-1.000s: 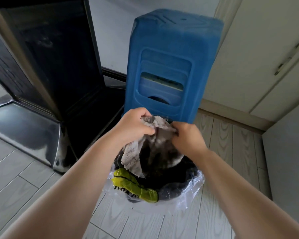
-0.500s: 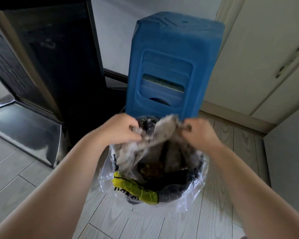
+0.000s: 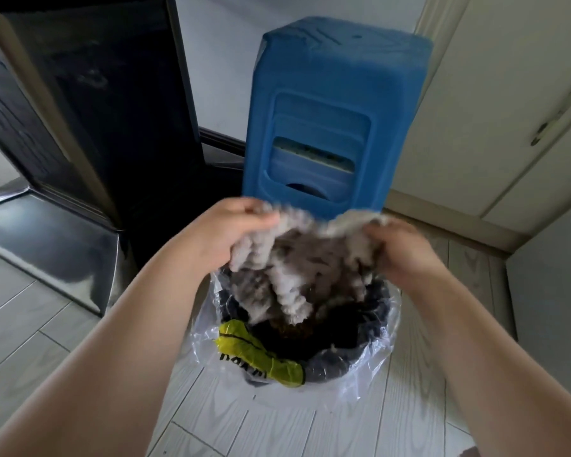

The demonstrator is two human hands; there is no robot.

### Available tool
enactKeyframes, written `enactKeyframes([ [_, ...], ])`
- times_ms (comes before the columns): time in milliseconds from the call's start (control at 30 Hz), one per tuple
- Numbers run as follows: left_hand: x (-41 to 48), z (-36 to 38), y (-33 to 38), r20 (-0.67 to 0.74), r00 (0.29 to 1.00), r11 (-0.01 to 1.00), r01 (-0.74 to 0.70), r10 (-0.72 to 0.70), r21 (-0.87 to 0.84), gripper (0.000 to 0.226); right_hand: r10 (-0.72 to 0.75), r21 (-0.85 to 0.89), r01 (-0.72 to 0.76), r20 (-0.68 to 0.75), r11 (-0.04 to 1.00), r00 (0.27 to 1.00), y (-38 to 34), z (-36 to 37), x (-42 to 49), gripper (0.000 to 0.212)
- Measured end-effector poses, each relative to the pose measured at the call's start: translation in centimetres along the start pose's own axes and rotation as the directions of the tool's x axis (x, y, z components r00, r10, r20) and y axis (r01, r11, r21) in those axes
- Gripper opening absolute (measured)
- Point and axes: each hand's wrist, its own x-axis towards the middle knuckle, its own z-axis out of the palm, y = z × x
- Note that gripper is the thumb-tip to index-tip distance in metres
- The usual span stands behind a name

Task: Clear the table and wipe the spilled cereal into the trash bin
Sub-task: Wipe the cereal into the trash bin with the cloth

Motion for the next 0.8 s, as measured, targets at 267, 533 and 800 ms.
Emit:
enactKeyframes([
  [267,0.4,0.8,-1.1,0.025,0.995,0.995,0.090,-0.092,0.046,0.016,0.323,0.411,-0.325,0.078,0.851,0.943,-0.3,1.2,0.2,0.022],
  [533,0.9,0.0,-1.4,0.080,0.963,0.858,0.189,-0.256,0.478,0.078,0.460,0.664,-0.381,0.063,0.643,0.886,-0.2,-0.7,1.5,0.016],
  [800,1.3,-1.5,-0.3,-0.132,0.933,0.942,0.330,-0.335,-0.058,0.053,0.298,0.612,-0.475,0.373,0.632,0.879,0.7,-2.8,1.2,0.009],
])
